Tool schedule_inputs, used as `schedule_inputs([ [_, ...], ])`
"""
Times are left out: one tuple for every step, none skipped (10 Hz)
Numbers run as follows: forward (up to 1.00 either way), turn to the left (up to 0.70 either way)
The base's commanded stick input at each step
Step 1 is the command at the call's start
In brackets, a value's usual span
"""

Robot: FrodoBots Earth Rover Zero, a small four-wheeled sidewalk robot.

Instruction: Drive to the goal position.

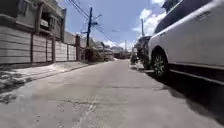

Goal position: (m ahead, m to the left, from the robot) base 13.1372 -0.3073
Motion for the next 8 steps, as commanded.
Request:
schedule_inputs([
  [1.00,-0.24],
  [1.00,-0.09],
  [1.00,0.01],
  [1.00,0.01],
  [1.00,0.00],
  [1.00,0.00],
  [1.00,-0.01],
  [1.00,-0.04],
])
